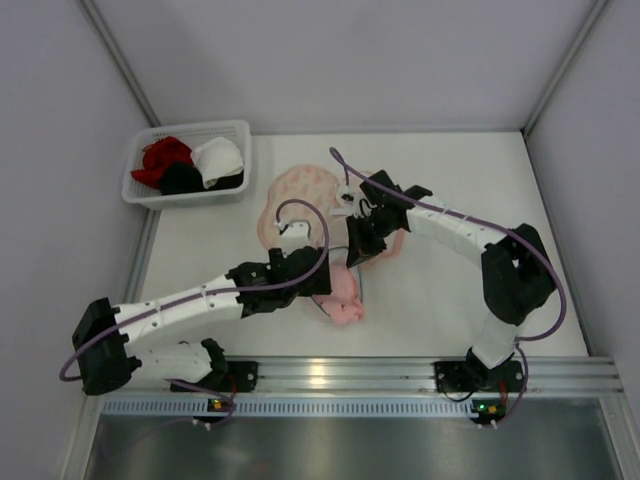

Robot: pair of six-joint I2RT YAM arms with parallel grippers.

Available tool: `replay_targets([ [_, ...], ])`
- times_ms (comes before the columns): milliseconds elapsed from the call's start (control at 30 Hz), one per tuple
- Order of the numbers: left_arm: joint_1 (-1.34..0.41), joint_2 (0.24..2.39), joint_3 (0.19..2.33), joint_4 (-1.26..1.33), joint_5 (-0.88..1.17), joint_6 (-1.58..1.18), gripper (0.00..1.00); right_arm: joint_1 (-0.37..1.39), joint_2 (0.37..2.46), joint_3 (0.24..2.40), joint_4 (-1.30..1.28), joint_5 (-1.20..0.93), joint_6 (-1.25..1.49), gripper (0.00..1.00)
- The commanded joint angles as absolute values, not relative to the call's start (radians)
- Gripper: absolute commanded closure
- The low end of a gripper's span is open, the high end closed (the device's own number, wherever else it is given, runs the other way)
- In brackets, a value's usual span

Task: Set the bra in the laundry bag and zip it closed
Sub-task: Adjust the laundry bag at the center of the board.

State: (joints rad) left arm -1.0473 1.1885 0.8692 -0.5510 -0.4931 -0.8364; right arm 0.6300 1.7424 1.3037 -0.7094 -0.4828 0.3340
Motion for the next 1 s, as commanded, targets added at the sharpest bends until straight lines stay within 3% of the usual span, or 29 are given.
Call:
replay_targets([
  [0, -1.057, 1.132, 0.845, -0.546, -0.575, -0.994, 0.18, 0.618, 1.73, 1.318, -0.664, -0.489, 0.351, 1.0],
  [667, -1.212, 1.207, 0.827, -0.676, -0.767, -1.35, 0.21, 0.617, 1.648, 1.215, -0.552, -0.466, 0.396, 1.0],
  [900, -1.212, 1.318, 0.847, -0.672, -0.839, -1.445, 0.38, 0.617, 1.612, 1.189, -0.549, -0.485, 0.397, 1.0],
  [967, -1.212, 1.328, 0.844, -0.673, -0.841, -1.463, 0.59, 0.617, 1.606, 1.177, -0.54, -0.48, 0.397, 1.0],
])
